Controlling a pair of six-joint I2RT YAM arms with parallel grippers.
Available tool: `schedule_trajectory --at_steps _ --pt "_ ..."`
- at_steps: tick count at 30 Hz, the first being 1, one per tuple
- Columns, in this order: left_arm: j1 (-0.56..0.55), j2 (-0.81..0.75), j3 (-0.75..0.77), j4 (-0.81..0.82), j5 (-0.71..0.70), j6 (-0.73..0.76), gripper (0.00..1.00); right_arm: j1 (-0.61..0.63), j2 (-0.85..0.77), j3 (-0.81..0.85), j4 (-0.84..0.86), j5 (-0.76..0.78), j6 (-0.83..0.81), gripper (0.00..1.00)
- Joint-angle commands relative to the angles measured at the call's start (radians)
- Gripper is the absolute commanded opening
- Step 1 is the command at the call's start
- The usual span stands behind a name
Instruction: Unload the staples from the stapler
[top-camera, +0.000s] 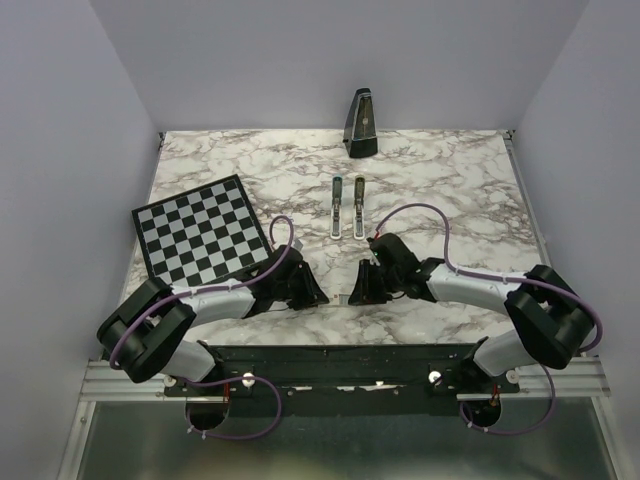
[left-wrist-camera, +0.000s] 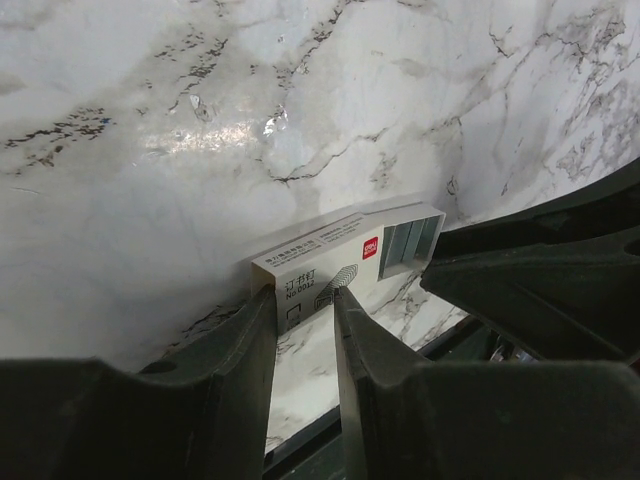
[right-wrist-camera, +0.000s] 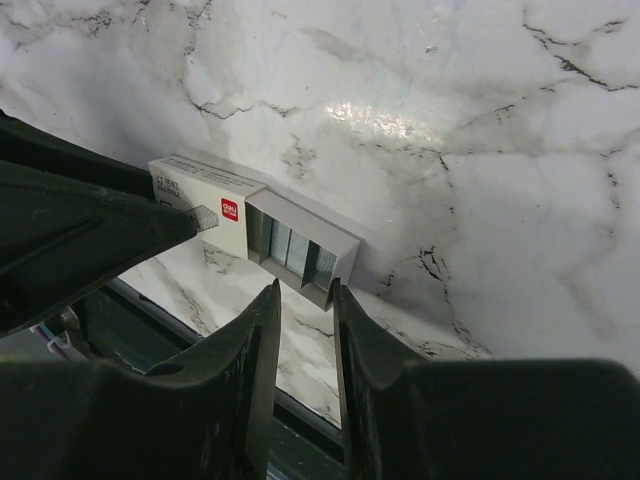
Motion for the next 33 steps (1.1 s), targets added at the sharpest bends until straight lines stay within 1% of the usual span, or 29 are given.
schedule_trajectory --at_steps 1,6,9,12,16,20,25,33 --pt "-0.018 0.026 -0.005 0.045 0.015 -0.02 0.36 0.017 0.022 0.001 0.039 0.006 0.033 0.35" --pt "-0.024 0.038 0.003 0.048 0.01 -0.016 0.35 0.019 0.034 0.005 0.037 0.023 0.022 0.34" --pt "-0.024 0.044 0.012 0.022 0.004 0.003 0.36 0.019 0.036 0.022 -0.018 0.07 0.007 0.35" --pt "-0.024 0.023 0.026 -0.042 -0.027 0.032 0.36 0.019 0.003 0.018 -0.035 0.099 -0.001 0.38" --pt "-0.022 -0.005 0.051 -0.09 -0.067 0.05 0.4 0.019 -0.001 0.042 -0.063 0.125 -0.015 0.43" --pt "-0.022 0.018 0.081 -0.107 -0.064 0.061 0.4 0.019 0.031 0.068 -0.069 0.121 -0.033 0.43" --pt "-0.022 0.039 0.081 -0.097 -0.062 0.066 0.4 0.019 0.051 0.086 -0.066 0.112 -0.052 0.43" --pt "-0.022 0.058 0.084 -0.079 -0.048 0.07 0.38 0.019 0.078 0.1 -0.055 0.096 -0.035 0.43"
